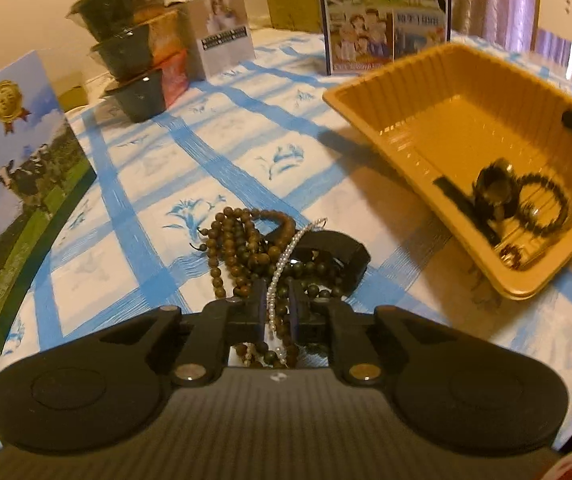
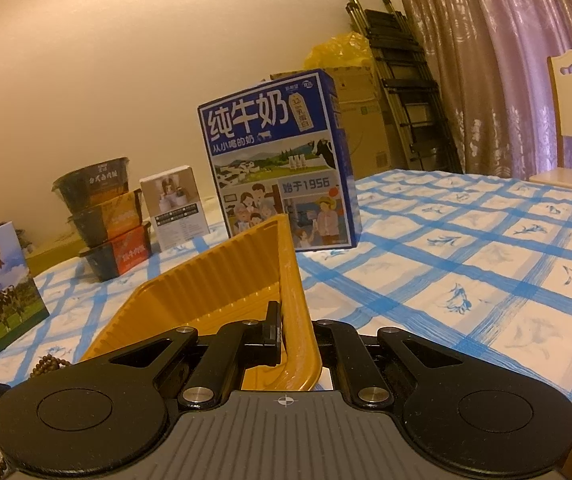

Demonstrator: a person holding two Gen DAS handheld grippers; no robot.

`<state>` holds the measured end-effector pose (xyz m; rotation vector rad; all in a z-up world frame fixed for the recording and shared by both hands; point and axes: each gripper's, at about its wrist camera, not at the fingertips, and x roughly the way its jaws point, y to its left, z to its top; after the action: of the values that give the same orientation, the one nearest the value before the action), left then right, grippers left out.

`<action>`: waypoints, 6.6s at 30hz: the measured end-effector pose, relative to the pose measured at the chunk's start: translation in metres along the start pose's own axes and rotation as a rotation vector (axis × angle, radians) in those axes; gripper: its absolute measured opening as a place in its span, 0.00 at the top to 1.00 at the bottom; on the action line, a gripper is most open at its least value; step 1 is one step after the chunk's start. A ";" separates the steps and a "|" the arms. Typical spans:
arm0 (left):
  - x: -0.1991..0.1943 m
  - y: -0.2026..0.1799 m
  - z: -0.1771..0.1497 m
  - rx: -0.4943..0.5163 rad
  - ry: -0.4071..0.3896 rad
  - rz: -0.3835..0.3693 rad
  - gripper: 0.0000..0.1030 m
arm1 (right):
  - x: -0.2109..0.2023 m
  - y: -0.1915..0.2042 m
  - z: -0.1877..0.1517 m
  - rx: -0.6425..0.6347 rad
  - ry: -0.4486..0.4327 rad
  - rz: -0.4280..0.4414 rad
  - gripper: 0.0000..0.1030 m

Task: Organize jewelry
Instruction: 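Close the left tool on the pearl necklace strand in the pile, then lift the pearl necklace with the left tool and carry it over the tray, then open the left tool to drop the pearl necklace into the tray, then move the left tool back to the pile and close on a brown bead strand, then lift the brown bead strand with the left tool and carry it away from the pile, then lower the bead strand over the orange tray and open the left tool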

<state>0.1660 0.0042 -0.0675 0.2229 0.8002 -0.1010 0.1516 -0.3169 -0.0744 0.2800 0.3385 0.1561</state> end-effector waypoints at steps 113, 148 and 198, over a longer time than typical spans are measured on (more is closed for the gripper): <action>-0.027 0.026 0.003 -0.176 -0.032 0.074 0.81 | -0.012 -0.021 0.005 0.012 -0.003 0.025 0.94; -0.009 0.040 0.042 -0.075 -0.072 0.085 0.94 | -0.012 -0.024 0.003 0.011 -0.002 0.033 0.94; -0.110 -0.106 0.157 -0.202 -0.320 -0.559 0.94 | -0.013 -0.014 0.005 0.011 0.003 0.036 0.94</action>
<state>0.1811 -0.1349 0.1009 -0.2105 0.5298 -0.5658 0.1433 -0.3342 -0.0698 0.2966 0.3376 0.1899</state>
